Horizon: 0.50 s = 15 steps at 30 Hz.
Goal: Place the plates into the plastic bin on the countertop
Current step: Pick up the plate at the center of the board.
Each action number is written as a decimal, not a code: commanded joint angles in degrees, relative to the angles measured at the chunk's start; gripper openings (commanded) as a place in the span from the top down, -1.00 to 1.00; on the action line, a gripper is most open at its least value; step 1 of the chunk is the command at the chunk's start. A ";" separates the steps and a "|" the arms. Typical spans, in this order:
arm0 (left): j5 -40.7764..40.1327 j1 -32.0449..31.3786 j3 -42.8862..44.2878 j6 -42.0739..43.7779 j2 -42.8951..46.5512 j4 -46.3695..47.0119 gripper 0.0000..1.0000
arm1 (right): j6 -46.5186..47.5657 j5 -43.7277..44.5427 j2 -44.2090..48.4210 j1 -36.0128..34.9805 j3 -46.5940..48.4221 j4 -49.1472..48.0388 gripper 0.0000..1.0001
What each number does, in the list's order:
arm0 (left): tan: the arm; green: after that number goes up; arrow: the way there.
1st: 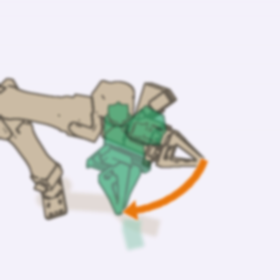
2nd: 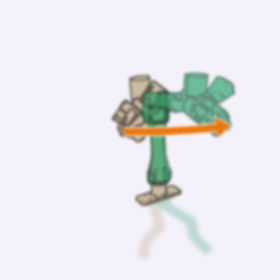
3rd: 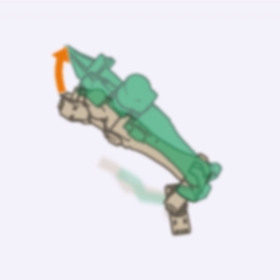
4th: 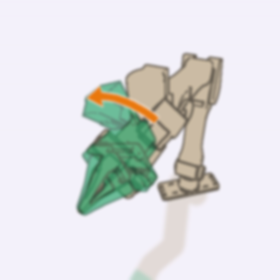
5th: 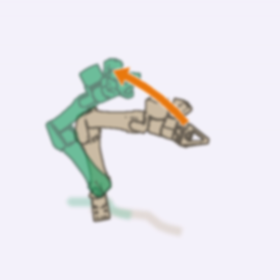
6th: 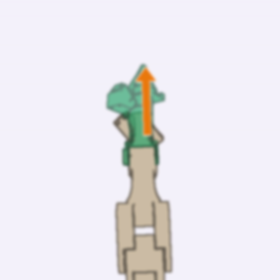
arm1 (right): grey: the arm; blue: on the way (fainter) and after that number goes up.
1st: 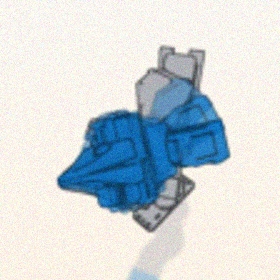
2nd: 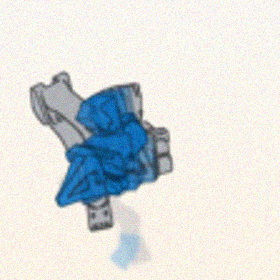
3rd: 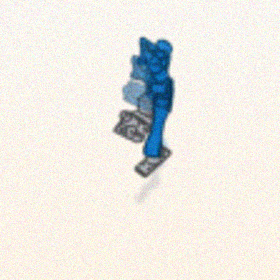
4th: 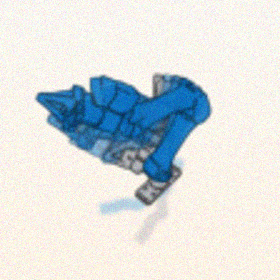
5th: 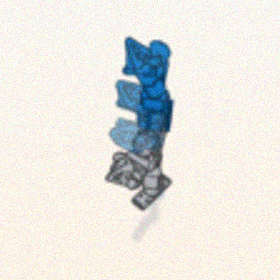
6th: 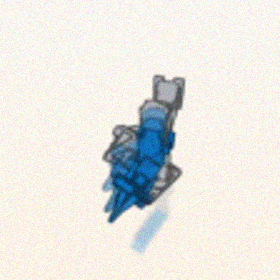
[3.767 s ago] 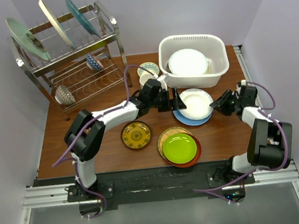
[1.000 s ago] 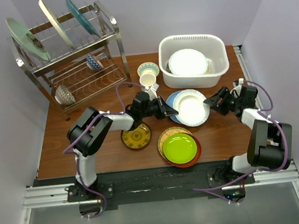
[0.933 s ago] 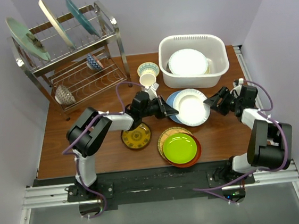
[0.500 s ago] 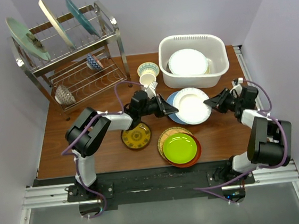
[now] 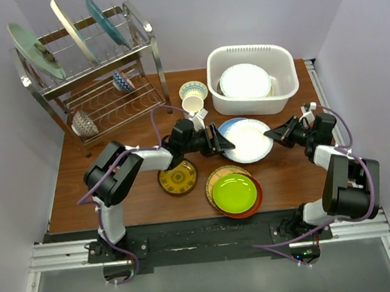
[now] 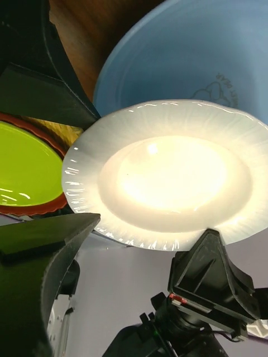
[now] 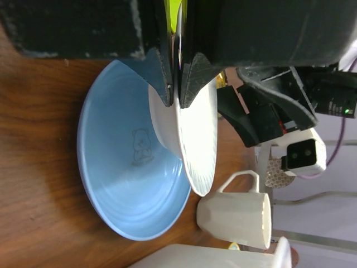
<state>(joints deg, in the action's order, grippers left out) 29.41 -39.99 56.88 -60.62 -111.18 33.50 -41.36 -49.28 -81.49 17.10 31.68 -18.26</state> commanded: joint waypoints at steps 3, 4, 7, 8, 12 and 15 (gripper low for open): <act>-8.22 -0.35 4.11 11.39 9.39 -10.88 -0.41 | -1.79 1.20 2.57 -0.14 -0.30 -3.36 1.00; -9.36 -0.44 4.20 12.97 10.96 -12.21 -0.42 | -2.49 1.03 2.48 -0.14 -0.48 -4.06 1.00; -14.72 -0.79 4.90 16.22 13.17 -18.45 -0.45 | -3.72 0.41 2.57 -0.14 -0.74 -5.20 1.00; -17.86 -0.88 5.08 16.93 14.66 -20.21 -0.46 | -3.98 0.32 2.65 -0.14 -0.74 -5.29 1.00; -23.86 -1.06 4.99 19.66 18.53 -27.41 -0.47 | -4.51 0.06 3.79 -0.14 -0.57 -4.94 1.00; -26.50 -1.15 3.33 20.37 21.52 -29.10 -0.47 | -5.13 -0.20 5.29 -0.05 -0.48 -4.24 1.00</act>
<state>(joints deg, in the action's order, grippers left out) 10.55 -40.71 60.42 -44.51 -93.86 10.37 -43.11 -46.98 -80.60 16.99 30.61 -18.85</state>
